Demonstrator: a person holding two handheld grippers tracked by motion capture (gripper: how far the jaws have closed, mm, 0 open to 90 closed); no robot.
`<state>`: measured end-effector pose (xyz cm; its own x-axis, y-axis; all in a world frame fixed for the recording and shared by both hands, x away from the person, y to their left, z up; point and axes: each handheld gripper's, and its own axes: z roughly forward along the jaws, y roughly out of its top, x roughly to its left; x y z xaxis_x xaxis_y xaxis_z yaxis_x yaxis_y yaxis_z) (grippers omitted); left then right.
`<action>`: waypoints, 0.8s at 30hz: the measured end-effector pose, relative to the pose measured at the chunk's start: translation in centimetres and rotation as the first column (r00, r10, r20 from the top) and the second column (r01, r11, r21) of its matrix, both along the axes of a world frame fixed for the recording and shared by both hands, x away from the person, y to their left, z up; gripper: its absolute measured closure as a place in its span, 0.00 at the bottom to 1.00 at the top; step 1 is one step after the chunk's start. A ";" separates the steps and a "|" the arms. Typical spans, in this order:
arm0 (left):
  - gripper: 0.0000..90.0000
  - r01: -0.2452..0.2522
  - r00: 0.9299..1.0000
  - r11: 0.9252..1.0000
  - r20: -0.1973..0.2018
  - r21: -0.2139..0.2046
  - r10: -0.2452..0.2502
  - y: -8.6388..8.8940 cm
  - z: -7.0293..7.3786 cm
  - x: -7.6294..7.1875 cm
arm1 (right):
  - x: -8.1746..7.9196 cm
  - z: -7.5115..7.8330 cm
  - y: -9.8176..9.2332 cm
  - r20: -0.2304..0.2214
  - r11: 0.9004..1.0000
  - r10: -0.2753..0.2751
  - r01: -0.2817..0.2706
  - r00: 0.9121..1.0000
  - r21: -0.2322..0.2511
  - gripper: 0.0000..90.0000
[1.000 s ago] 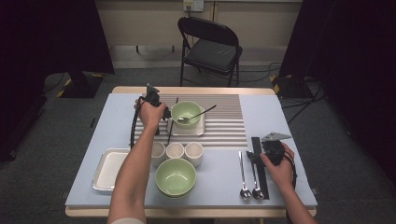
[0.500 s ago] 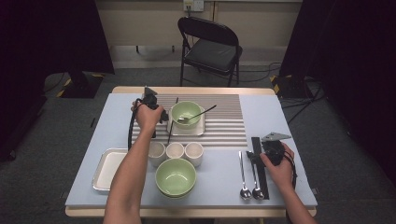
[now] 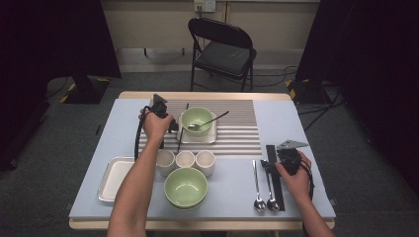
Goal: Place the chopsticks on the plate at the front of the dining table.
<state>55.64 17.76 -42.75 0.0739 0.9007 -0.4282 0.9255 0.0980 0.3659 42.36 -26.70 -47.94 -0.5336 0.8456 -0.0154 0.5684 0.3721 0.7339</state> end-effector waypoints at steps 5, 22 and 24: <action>0.97 0.003 1.000 1.000 -0.020 0.001 -0.003 -0.5 -0.3 0.0 | 0.0 0.0 0.0 0.001 1.000 0.000 0.000 1.000 -0.001 0.18; 0.96 0.024 0.999 0.999 -0.031 -0.024 -0.024 -1.2 -0.2 -0.1 | 0.0 0.0 0.0 0.001 1.000 0.000 0.000 1.000 -0.001 0.18; 0.96 0.043 0.998 0.999 -0.038 -0.013 -0.043 -1.1 -0.3 -0.1 | 0.0 0.0 0.0 0.001 1.000 -0.001 0.001 1.000 -0.001 0.18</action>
<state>55.52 16.62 -43.00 0.0959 0.8917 -0.4424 0.9422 0.0620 0.3292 42.34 -26.68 -47.93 -0.5327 0.8461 -0.0173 0.5678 0.3726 0.7340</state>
